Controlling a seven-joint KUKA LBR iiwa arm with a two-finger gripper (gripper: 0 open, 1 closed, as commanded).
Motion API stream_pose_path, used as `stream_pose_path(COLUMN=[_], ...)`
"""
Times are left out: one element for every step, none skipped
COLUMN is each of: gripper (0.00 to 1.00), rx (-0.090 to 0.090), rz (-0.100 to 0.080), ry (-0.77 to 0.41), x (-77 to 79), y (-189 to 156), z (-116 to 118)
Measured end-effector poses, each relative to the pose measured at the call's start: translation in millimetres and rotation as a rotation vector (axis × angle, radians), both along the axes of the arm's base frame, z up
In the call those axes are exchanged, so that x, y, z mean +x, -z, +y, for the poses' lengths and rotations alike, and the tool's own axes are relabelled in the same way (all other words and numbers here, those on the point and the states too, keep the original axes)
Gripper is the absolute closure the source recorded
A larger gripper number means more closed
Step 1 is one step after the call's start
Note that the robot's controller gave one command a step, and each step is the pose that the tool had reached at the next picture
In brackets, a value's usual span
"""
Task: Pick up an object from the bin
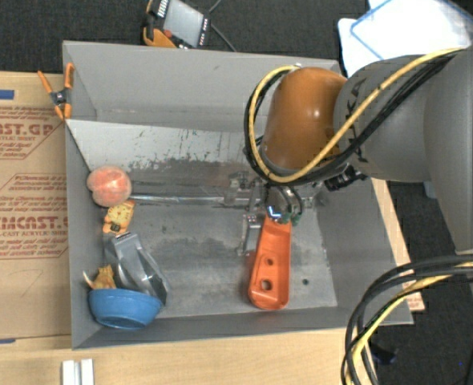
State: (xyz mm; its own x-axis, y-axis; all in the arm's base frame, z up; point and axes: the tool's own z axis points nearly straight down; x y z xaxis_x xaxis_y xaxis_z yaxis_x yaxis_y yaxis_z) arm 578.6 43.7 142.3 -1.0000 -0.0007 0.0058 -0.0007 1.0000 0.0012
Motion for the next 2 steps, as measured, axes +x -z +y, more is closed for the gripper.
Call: stream_pose_path(gripper=[0.0,0.0], rx=[0.0,-0.001], rz=[-0.008,-0.001], ry=[0.0,-0.206], x=[1.9,-33.6], y=[-4.7,73.9], z=[-0.2,-84.5])
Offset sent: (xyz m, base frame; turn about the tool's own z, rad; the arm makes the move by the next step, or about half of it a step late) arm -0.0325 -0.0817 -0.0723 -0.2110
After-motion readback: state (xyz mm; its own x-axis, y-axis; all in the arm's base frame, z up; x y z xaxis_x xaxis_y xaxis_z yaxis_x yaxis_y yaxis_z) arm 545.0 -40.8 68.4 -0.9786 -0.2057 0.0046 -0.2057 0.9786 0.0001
